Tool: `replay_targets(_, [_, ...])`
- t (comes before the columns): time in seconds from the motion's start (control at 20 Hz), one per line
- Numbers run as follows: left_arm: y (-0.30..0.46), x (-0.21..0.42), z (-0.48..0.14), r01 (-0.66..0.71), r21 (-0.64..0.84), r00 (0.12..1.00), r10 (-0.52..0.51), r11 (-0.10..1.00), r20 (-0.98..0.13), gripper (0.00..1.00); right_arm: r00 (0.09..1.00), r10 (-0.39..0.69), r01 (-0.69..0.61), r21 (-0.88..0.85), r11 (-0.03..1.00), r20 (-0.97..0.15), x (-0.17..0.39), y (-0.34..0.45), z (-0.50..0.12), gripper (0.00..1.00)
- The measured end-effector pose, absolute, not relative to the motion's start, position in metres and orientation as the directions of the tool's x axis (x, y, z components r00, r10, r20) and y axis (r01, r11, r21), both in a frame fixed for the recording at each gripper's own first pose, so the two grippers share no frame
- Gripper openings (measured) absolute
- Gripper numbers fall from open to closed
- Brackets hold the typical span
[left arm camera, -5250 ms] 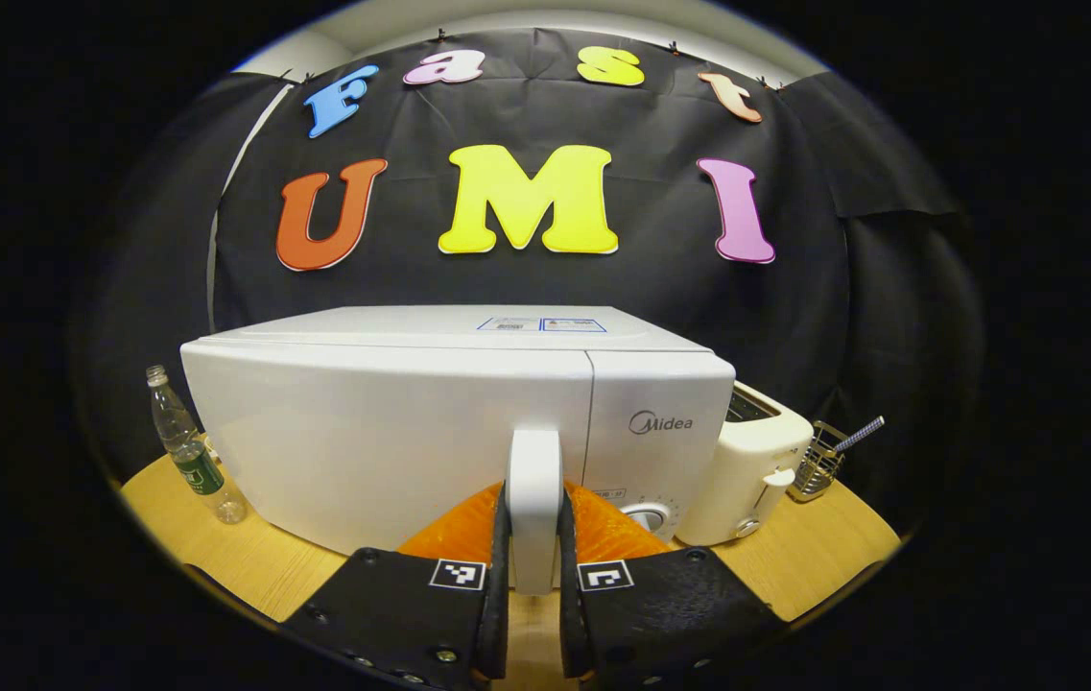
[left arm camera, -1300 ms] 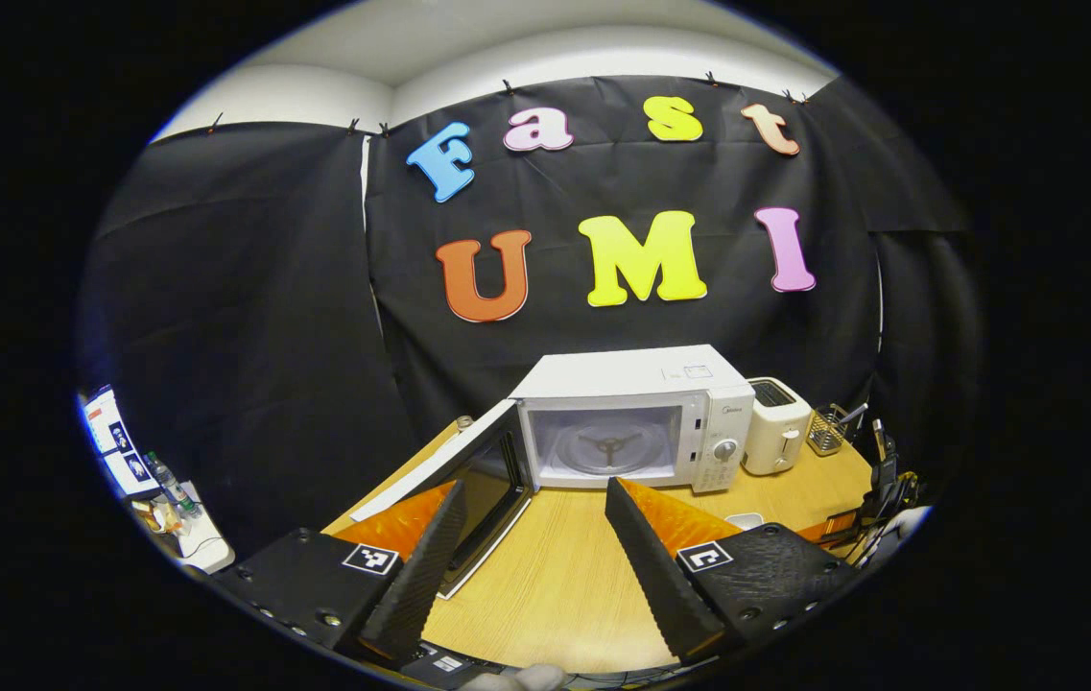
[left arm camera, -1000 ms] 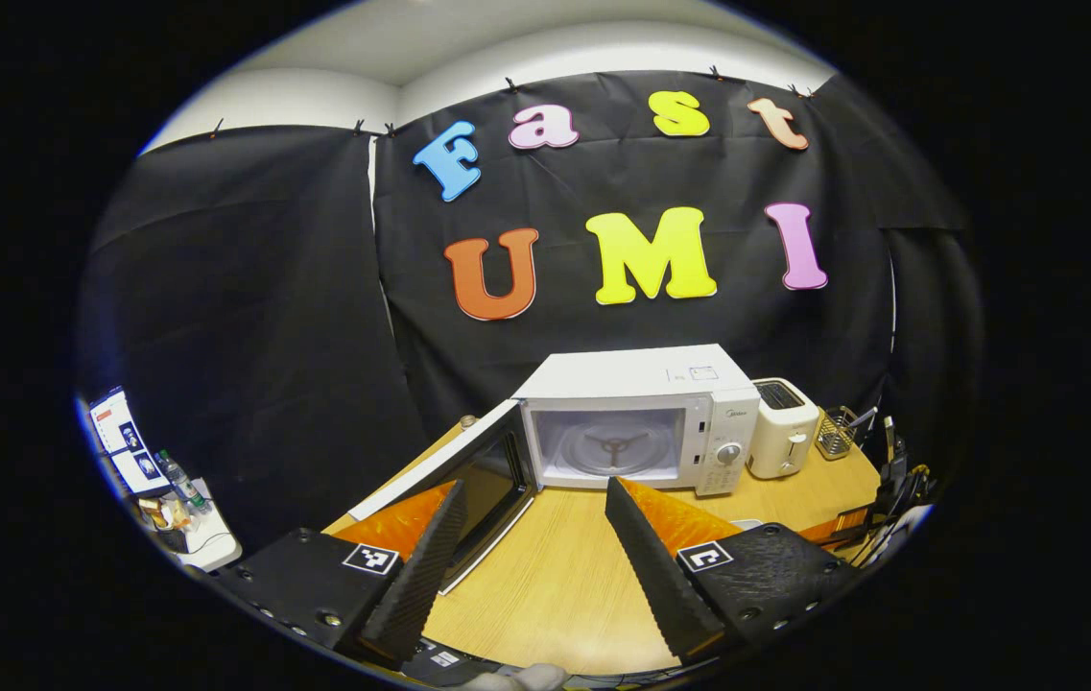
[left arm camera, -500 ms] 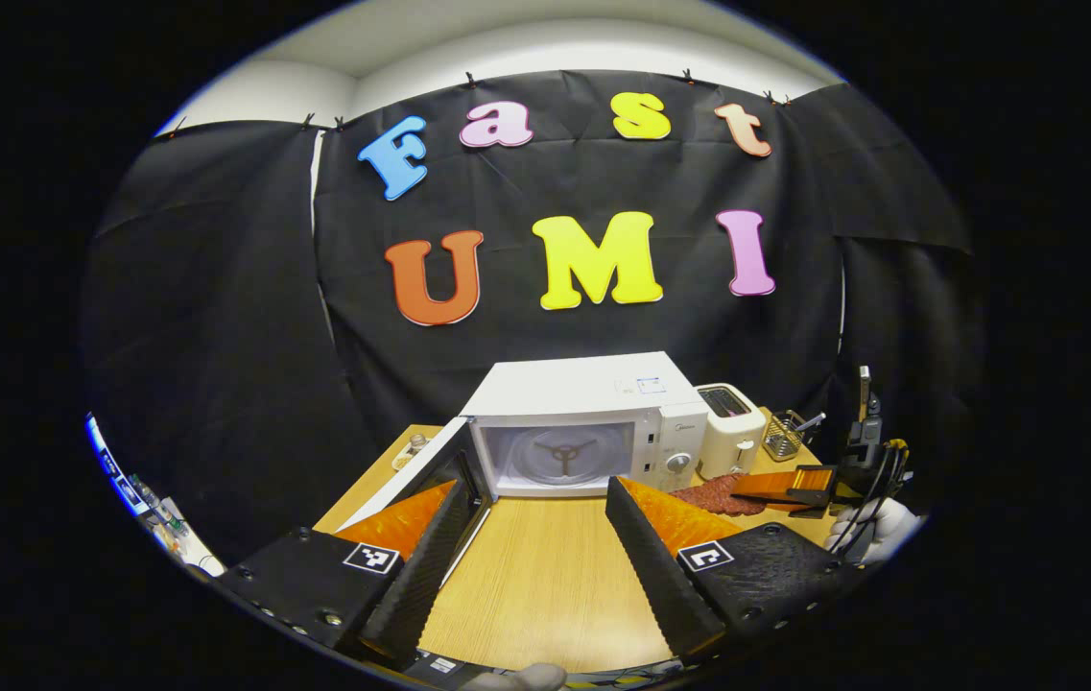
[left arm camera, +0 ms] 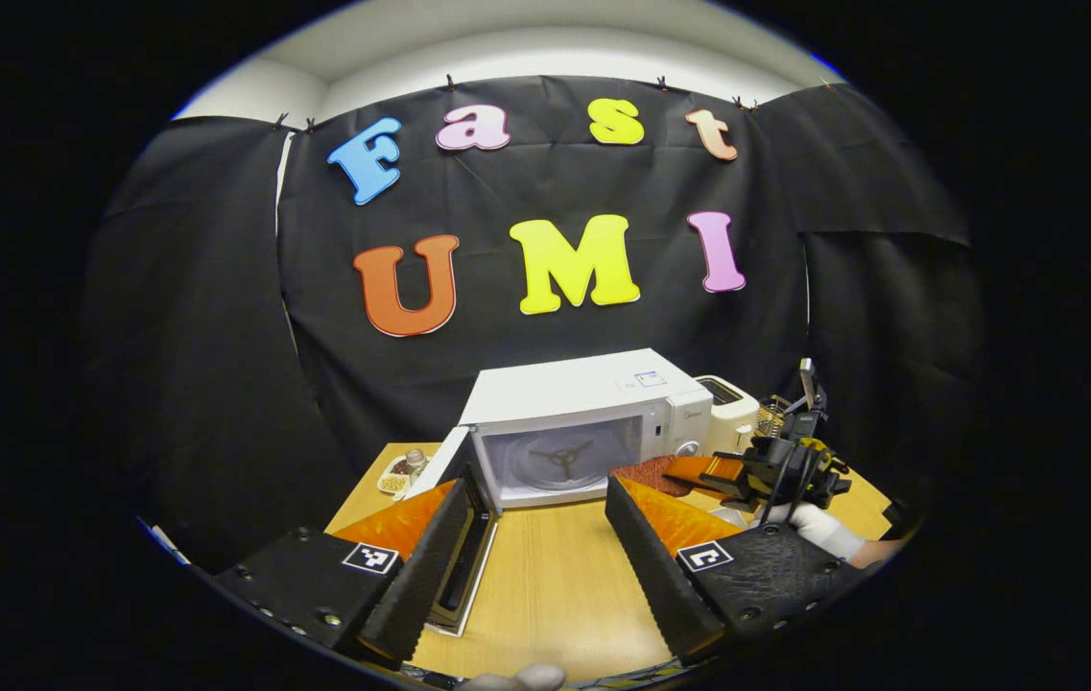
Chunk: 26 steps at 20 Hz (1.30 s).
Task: Open the microwave oven with the left hand, put the food in, and close the microwave oven.
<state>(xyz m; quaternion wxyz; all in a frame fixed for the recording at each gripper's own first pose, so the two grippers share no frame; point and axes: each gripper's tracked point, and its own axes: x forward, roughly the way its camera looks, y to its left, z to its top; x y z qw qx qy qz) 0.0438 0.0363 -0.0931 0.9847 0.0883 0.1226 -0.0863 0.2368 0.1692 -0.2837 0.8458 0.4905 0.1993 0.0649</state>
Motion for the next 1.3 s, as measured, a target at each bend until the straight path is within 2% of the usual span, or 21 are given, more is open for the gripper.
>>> replay_targets(0.15, [0.062, 0.040, -0.104, 0.189, 0.183, 0.956, -0.138, 0.965, -0.257, 0.90, 0.934, 0.224, 0.144, 0.865, 0.480, -0.280, 0.268, 0.196, -0.307, 0.15])
replay_targets(0.35, [0.086, 0.038, -0.118, 0.187, 0.217, 0.959, -0.129, 0.958, -0.254, 0.90, 0.946, 0.186, 0.173, 0.899, 0.402, -0.265, 0.312, 0.245, -0.321, 0.15])
replay_targets(0.65, [0.104, 0.039, -0.132, 0.196, 0.186, 0.956, -0.145, 0.963, -0.256, 0.90, 0.966, 0.085, 0.204, 0.921, 0.332, -0.245, 0.365, 0.276, -0.324, 0.16])
replay_targets(0.9, [0.124, 0.051, -0.143, 0.162, 0.181, 0.960, -0.113, 0.970, -0.257, 0.90, 0.980, -0.013, 0.190, 0.910, 0.369, -0.199, 0.409, 0.260, -0.328, 0.15])
replay_targets(1.15, [0.124, 0.064, -0.145, 0.161, 0.161, 0.961, -0.118, 0.974, -0.249, 0.90, 0.959, -0.034, 0.269, 0.860, 0.433, -0.283, 0.429, 0.267, -0.371, 0.16])
replay_targets(1.3, [0.127, 0.067, -0.148, 0.158, 0.162, 0.961, -0.114, 0.974, -0.252, 0.90, 0.957, -0.044, 0.273, 0.838, 0.472, -0.287, 0.432, 0.264, -0.377, 0.17])
